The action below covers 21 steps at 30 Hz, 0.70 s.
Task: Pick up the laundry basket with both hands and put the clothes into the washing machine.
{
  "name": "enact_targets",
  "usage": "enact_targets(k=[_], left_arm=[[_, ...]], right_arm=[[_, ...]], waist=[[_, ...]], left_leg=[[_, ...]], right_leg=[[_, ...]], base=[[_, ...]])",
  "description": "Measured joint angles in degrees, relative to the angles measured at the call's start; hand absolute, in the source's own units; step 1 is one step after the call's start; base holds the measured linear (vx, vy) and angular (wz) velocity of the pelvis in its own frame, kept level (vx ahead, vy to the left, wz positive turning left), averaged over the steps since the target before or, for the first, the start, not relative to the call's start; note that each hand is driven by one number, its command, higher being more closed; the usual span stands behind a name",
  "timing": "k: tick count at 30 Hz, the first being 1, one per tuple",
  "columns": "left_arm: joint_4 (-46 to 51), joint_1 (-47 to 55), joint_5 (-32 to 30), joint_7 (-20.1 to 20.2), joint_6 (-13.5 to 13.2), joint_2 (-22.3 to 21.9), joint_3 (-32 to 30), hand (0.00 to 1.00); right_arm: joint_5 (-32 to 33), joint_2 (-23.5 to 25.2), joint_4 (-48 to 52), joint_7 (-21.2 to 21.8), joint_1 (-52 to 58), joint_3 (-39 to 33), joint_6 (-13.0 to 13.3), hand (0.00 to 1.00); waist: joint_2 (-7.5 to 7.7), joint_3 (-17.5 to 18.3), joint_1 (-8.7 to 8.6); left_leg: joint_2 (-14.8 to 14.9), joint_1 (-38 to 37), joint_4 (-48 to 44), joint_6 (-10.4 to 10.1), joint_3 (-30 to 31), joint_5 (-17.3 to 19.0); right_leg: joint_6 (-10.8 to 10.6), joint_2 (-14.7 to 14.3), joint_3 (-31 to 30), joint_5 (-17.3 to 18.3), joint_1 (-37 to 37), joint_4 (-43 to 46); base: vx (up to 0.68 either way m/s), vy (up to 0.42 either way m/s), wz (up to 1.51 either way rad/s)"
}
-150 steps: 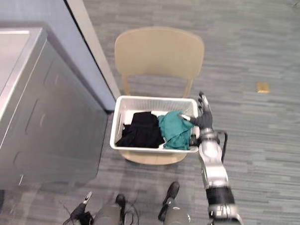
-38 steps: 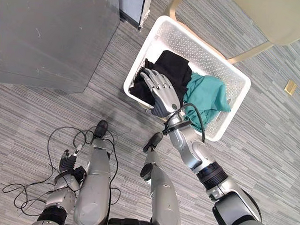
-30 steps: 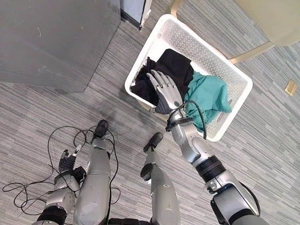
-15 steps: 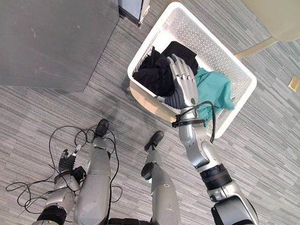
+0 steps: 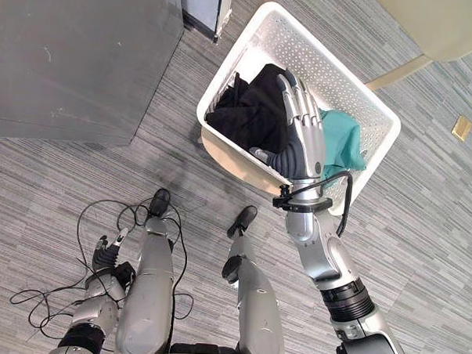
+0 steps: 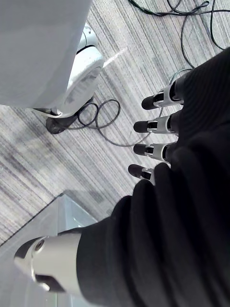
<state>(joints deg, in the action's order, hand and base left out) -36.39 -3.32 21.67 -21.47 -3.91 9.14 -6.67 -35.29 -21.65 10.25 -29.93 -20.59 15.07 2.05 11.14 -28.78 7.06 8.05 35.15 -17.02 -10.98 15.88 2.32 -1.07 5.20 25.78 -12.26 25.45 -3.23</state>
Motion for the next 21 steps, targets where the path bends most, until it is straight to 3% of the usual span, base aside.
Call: enact_targets(k=[4, 7, 10, 15, 21], left_arm=[[0.02, 0.0, 0.01, -0.01, -0.06, 0.0, 0.04, 0.0], [0.0, 0.01, 0.02, 0.0, -0.37, -0.01, 0.05, 0.0], [0.01, 0.01, 0.04, 0.03, -0.57, -0.03, 0.27, 0.0], [-0.23, 0.04, 0.15, 0.03, -1.04, -0.49, 0.38, 0.0], [-0.32, 0.03, 0.16, 0.03, -1.72, -1.01, 0.85, 0.0]], right_arm=[[2.08, -0.01, -11.28, 0.13, -5.42, -0.07, -0.3, 0.0], [3.88, -0.16, -21.2, 0.39, -11.16, -0.07, -2.53, 0.0], [4.52, -1.01, -28.77, 0.69, -16.29, 0.0, -2.84, 0.0], [5.54, -1.96, -36.45, 1.89, -21.15, 0.4, -4.7, 0.0], [5.44, -2.01, -41.67, 2.71, -22.96, 0.8, -5.02, 0.0]], waist=[[-0.06, -0.04, 0.08], [-0.24, -0.16, 0.17], [-0.85, -0.57, 0.64], [-1.93, -1.19, 1.98], [-2.23, -1.34, 3.09]], left_leg=[[-0.02, 0.06, -0.01, 0.0, 0.06, 0.0], [-0.1, 0.32, 0.05, 0.0, 0.36, 0.0], [-0.22, 0.64, -0.21, -0.01, 0.75, -0.01], [-0.37, 1.8, -0.67, -0.01, 1.33, -0.01], [-0.53, 2.25, -0.99, -0.01, 1.71, -0.01]], right_leg=[[0.0, 0.0, 0.0, 0.0, 0.0, 0.05], [-0.01, 0.0, 0.2, 0.01, 0.05, 0.05], [-0.02, 0.02, 0.29, 0.02, 0.15, 0.05], [-0.02, -0.01, 0.57, 0.02, 0.78, 0.05], [-0.03, 0.04, 0.63, 0.03, 0.89, 0.05]], base=[[-0.02, 0.04, 0.0], [-0.02, 0.039, 0.03], [0.0, 0.006, 0.06], [0.0, 0.021, 0.04], [-0.02, 0.049, 0.03]])
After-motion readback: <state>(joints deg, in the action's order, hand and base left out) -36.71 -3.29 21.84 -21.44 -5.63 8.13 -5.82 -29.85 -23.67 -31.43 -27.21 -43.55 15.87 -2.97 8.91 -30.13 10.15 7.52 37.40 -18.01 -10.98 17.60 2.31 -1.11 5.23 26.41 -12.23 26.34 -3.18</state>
